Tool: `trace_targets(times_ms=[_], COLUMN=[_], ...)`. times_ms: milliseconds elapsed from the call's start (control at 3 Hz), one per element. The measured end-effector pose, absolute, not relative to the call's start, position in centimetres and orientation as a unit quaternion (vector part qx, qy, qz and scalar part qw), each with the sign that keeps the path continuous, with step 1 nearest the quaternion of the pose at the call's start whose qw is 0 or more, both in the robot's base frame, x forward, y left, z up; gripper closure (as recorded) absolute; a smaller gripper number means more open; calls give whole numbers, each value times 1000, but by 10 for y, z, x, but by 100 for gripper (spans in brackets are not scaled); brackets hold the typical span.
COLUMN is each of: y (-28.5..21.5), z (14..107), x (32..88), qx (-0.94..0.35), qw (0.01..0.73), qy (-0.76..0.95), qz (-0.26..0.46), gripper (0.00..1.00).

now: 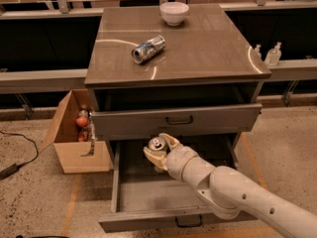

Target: Place green can into middle drawer

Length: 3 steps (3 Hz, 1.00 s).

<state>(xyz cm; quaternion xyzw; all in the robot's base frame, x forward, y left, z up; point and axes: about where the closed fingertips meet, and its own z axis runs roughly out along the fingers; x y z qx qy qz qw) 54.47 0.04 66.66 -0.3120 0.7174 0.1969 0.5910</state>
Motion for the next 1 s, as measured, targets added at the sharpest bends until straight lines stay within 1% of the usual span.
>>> trace_targets(times_ms=[333,1000], y=[2,-40], z=[663,596], x=[544,549], qx=[-313,-344], qw=[589,581], qy=[719,722], qz=[194,150], gripper=[100,100])
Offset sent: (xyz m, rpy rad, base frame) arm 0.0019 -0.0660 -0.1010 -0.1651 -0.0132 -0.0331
